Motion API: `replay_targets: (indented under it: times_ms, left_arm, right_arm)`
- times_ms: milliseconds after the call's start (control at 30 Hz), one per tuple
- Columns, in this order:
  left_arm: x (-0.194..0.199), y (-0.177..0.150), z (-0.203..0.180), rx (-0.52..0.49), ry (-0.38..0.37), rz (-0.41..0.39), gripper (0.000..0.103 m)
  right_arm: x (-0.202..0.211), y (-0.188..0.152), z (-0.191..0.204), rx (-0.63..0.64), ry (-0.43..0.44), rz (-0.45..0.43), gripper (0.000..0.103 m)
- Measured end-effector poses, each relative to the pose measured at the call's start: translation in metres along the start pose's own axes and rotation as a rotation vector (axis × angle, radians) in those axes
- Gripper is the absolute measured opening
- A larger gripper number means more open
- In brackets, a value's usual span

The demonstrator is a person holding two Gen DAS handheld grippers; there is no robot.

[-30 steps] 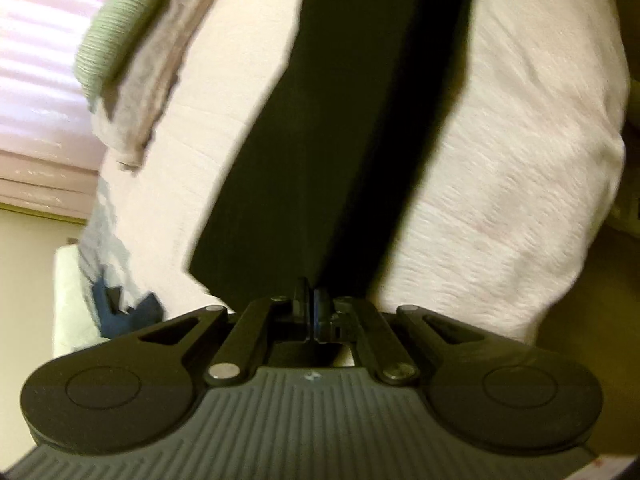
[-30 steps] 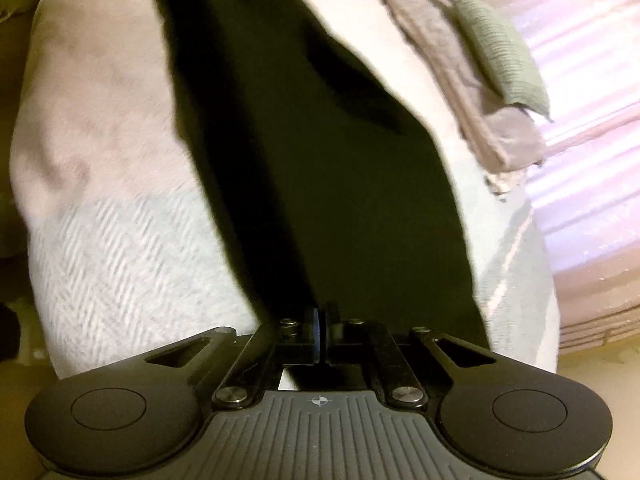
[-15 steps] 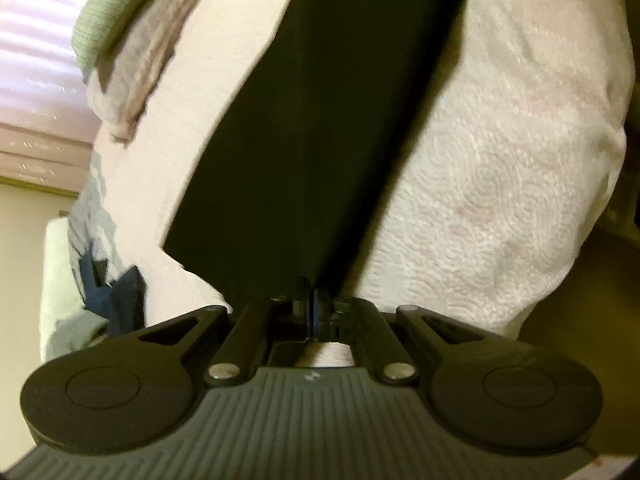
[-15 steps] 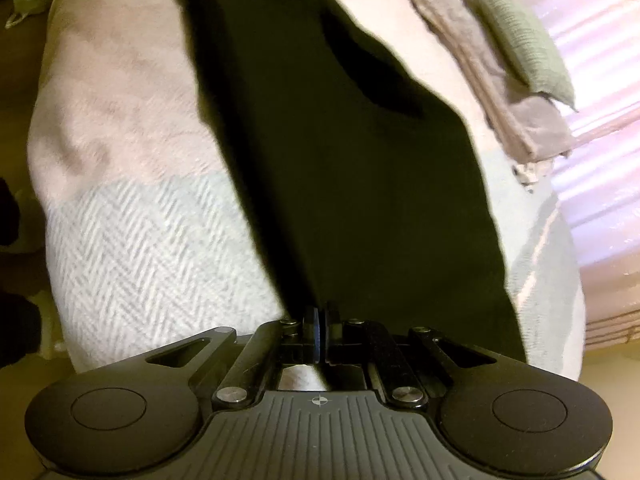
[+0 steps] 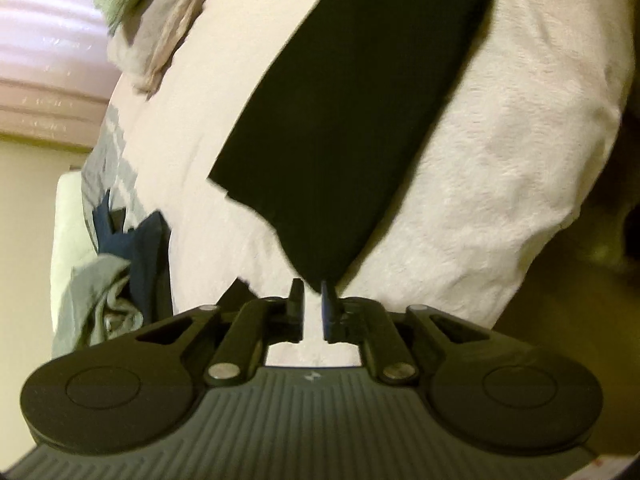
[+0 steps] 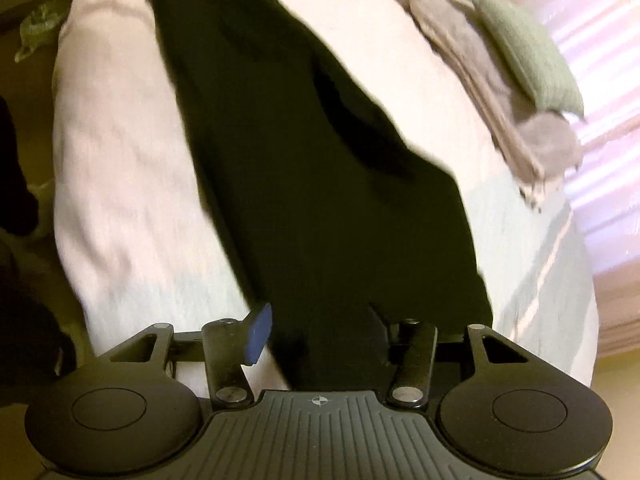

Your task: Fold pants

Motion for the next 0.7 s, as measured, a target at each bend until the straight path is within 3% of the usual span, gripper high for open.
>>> replay_targets:
  times_ms: [133,200,300,533,700]
  left_arm:
    - [-0.020,-0.013,0.034,0.181,-0.038,-0.048,0.011]
    - [-0.040,-0.015,0.054,0.285,-0.083,-0.096,0.020]
    - [-0.069,-0.011,0.082,0.418,-0.174,-0.175,0.023]
    - [-0.129,-0.001,0.117,0.373,-0.274,-0.330,0.026]
    - [-0.159,0.001,0.145,0.515,-0.471,-0.438,0.026]
  right_arm:
    - [-0.016,0.070,0.023,-0.068,-0.014,-0.001,0.048]
    - [-0.031,0.112,0.035,-0.127,-0.026,0.009,0.048]
    - [-0.056,0.182,0.060,-0.202,-0.010,0.009,0.048]
    - [-0.100,0.318,0.112,-0.173,0.068,-0.065,0.048]
    - [-0.132,0.360,0.124,-0.191,0.089,-0.065,0.048]
Point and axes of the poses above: each gripper's, at about its wrist camera, not at the fingertips, and x roughly against the way its jaws point, z to its left, y to its top, the point moved 9 cm from there along -x, roughly the way its jaws point, and after that the axes turned 10 degrees about -x, right-handed, at the moved point
